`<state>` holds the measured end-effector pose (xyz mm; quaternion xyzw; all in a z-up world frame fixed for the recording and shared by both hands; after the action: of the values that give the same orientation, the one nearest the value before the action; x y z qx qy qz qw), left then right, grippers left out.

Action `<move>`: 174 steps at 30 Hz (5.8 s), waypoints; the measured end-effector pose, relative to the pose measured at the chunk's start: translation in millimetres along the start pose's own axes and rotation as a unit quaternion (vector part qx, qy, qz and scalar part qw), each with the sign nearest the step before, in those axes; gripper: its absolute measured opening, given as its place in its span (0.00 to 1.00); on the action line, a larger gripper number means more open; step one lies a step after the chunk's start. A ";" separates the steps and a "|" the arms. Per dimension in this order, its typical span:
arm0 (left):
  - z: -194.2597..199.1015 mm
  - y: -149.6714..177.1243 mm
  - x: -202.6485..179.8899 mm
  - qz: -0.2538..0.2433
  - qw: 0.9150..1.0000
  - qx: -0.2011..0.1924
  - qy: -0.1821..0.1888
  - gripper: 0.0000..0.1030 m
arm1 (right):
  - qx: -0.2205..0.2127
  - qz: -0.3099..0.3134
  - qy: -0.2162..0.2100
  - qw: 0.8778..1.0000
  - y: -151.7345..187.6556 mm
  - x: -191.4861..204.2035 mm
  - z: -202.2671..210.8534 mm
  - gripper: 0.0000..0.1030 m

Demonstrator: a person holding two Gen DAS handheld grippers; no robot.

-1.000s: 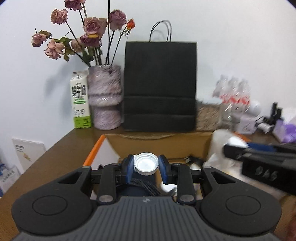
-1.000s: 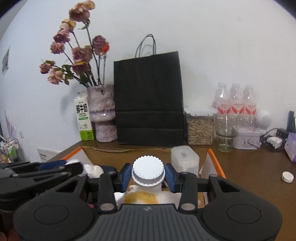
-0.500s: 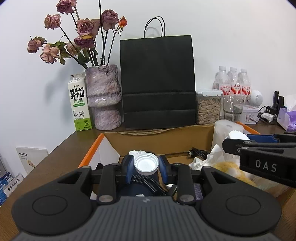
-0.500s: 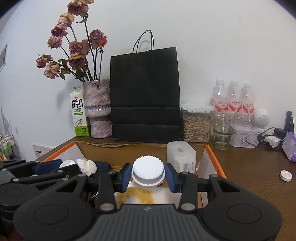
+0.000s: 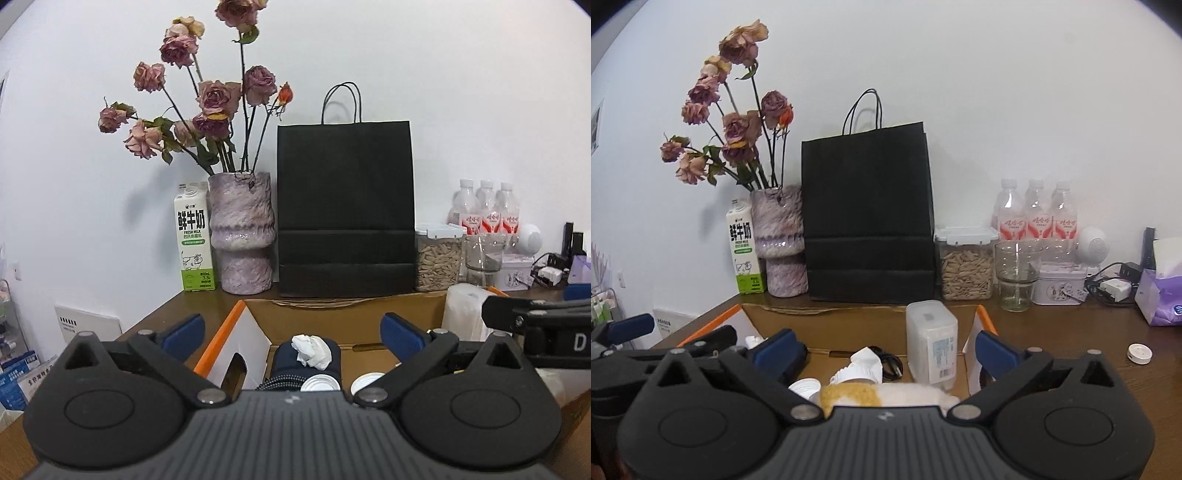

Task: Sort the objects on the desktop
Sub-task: 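Carry both caps over the box and open both grippers, then withdraw both open grippers from the box toward the beige block, then grasp the beige block with the right gripper while the left gripper grasps the black USB cable, then carry the block and cable over the box and open both grippers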

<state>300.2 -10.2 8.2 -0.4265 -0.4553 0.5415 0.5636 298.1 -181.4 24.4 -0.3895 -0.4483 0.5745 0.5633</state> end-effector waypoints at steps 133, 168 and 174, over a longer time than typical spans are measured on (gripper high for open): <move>63.1 84.0 -7.1 -0.020 0.969 0.205 0.137 0.24 | 0.120 0.013 -0.057 0.991 87.7 9.6 64.8 0.29; -17.7 -5.8 -1.3 0.065 0.990 0.084 0.095 0.24 | 0.013 0.007 -0.024 1.000 -1.6 0.5 -0.4 0.29; -28.1 10.9 -3.8 0.027 0.992 0.098 0.080 0.24 | 0.047 0.004 -0.020 0.999 14.5 -9.7 -21.4 0.29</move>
<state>325.2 -13.1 -8.8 -0.4237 -0.3416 0.5628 0.6221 314.8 -188.8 3.7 -0.3532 -0.4301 0.6049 0.5696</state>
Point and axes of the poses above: each gripper's, at about its wrist camera, not at the fingertips, and z roughly against the way its jaws point, x to its left, y to its underside, the point moved 4 cm from there along -z, roughly the way its jaws point, and after that the axes turned 5 degrees about y, right-handed, at the moved point
